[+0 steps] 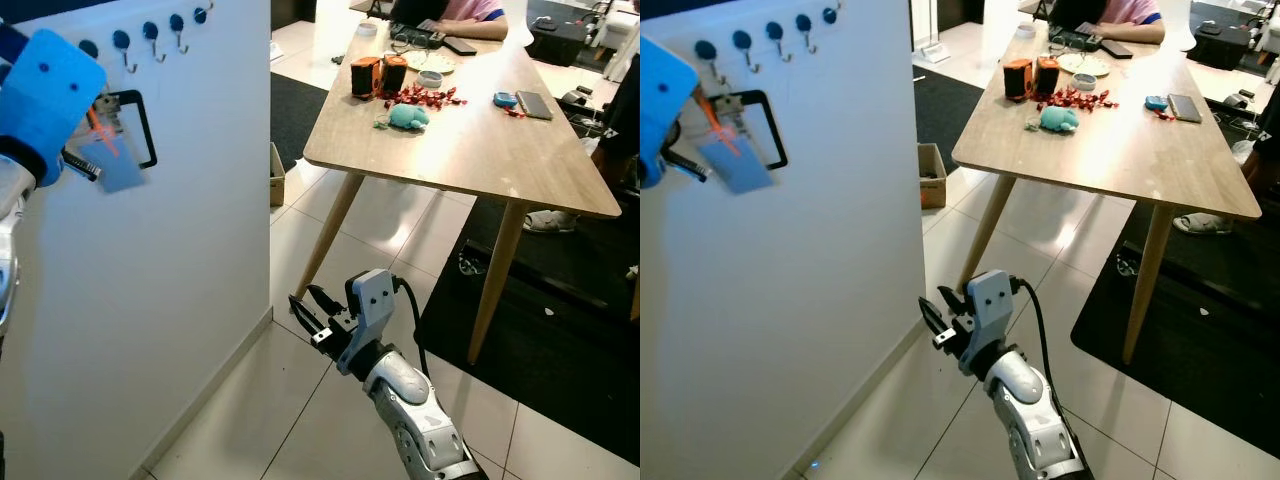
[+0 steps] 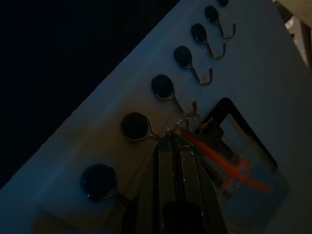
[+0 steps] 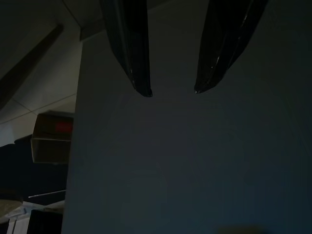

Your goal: Hang keys on a hook

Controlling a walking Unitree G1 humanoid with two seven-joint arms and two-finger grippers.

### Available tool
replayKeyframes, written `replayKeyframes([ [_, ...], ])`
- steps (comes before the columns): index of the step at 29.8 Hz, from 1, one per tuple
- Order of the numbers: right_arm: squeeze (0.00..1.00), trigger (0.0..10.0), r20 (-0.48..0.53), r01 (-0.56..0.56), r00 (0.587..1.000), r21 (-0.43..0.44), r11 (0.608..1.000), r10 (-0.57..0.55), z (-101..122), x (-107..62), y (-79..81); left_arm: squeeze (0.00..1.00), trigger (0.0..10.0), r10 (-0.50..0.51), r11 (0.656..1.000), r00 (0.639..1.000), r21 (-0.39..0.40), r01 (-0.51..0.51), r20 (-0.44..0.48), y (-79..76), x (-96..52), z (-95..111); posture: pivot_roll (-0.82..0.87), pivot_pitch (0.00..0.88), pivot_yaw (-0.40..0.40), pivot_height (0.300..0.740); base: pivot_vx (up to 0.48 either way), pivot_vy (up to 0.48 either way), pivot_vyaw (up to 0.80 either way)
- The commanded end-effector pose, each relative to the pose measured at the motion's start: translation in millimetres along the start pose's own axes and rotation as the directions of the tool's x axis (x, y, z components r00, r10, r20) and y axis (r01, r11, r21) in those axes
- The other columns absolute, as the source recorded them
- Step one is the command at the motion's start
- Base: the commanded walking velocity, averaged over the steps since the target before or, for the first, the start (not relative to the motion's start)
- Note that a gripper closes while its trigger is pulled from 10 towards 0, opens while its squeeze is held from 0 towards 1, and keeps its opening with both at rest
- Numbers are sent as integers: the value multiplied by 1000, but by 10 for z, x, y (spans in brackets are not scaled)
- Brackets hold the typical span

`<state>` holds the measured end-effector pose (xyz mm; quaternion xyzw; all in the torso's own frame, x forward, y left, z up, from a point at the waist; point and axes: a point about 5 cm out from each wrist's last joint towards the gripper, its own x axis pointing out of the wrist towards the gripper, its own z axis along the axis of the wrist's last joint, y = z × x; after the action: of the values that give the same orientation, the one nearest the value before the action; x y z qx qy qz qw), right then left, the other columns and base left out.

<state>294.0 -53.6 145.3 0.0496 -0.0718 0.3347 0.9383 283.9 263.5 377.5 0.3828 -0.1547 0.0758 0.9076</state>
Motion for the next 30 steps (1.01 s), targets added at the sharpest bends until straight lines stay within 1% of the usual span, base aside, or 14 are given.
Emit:
replayKeyframes([
  [1, 0, 10000, -12, -7, 1000, 5, 1000, 7, -44, -1, 14, 0, 10000, -16, 1000, 1000, 0, 16, 6, 50, -45, 23, 225, 180, 10, 740, 0, 0, 0],
  [8, 0, 10000, -9, -7, 1000, 8, 1000, 7, -51, 12, 23, 0, 10000, -24, 999, 1000, 39, 24, -3, 79, -61, 28, 226, 181, 18, 740, 0, 0, 0],
  [11, 0, 10000, -7, -4, 1000, 8, 1000, 4, -51, 8, 19, 0, 10000, -50, 998, 999, 37, 50, -7, 39, -67, 12, 226, 181, 21, 740, 0, 0, 0],
  [13, 0, 10000, -7, 1, 1000, 8, 1000, -1, -51, 5, 11, 0, 10000, -68, 997, 998, 25, 68, -10, -37, -68, -12, 223, 182, 23, 740, 0, 0, 0],
  [14, 0, 10000, -7, 4, 1000, 7, 1000, -4, -52, 3, 5, 0, 10000, -77, 997, 997, 18, 77, -8, -121, -60, -28, 221, 183, 21, 740, 0, 0, 0],
  [16, 0, 10000, -7, 4, 1000, 7, 1000, -4, -52, 3, 5, 0, 10000, -77, 997, 997, 18, 77, -8, -121, -60, -28, 221, 183, 21, 740, 0, 0, 0],
  [18, 0, 10000, -7, 4, 1000, 7, 1000, -4, -52, 1, 4, 0, 10000, -85, 996, 996, 18, 85, -3, -171, -54, -31, 221, 183, 21, 740, 0, 0, 0],
  [19, 0, 10000, -6, 4, 1000, 6, 1000, -4, -51, 1, 5, 133, 10000, -94, 995, 996, 18, 94, 5, -224, -49, -34, 220, 183, 21, 740, 0, 0, 0],
  [20, 0, 10000, -6, 4, 1000, 6, 1000, -4, -49, 3, 4, 812, 10000, -100, 995, 995, 5, 100, 12, -263, -42, -34, 217, 184, 20, 740, 0, 0, 0],
  [21, 0, 10000, -5, 4, 1000, 5, 1000, -4, -47, 5, 3, 1000, 10000, -95, 995, 995, -2, 95, 18, -280, -34, -28, 217, 184, 20, 740, 0, 0, 0],
  [25, 0, 10000, -3, 5, 1000, 4, 1000, -5, -43, 6, -2, 1000, 10000, -31, 999, 999, -37, 32, 33, -245, -9, 2, 217, 184, 20, 740, 0, 0, 0],
  [26, 0, 10000, -3, 6, 1000, 4, 1000, -6, -44, 4, -2, 0, 10000, -20, 997, 998, -70, 24, 52, -232, -11, 22, 217, 185, 22, 740, 0, 0, 0],
  [29, 0, 10000, -5, 8, 1000, 5, 1000, -8, -53, -5, 0, 0, 10000, 4, 992, 995, -130, 9, 98, -221, -42, 62, 220, 186, 27, 740, 0, 0, 0],
  [30, 0, 10000, -7, 10, 1000, 6, 1000, -10, -62, -11, -1, 0, 10000, -13, 990, 994, -141, 28, 109, -260, -78, 56, 221, 188, 29, 740, 0, 0, 0],
])
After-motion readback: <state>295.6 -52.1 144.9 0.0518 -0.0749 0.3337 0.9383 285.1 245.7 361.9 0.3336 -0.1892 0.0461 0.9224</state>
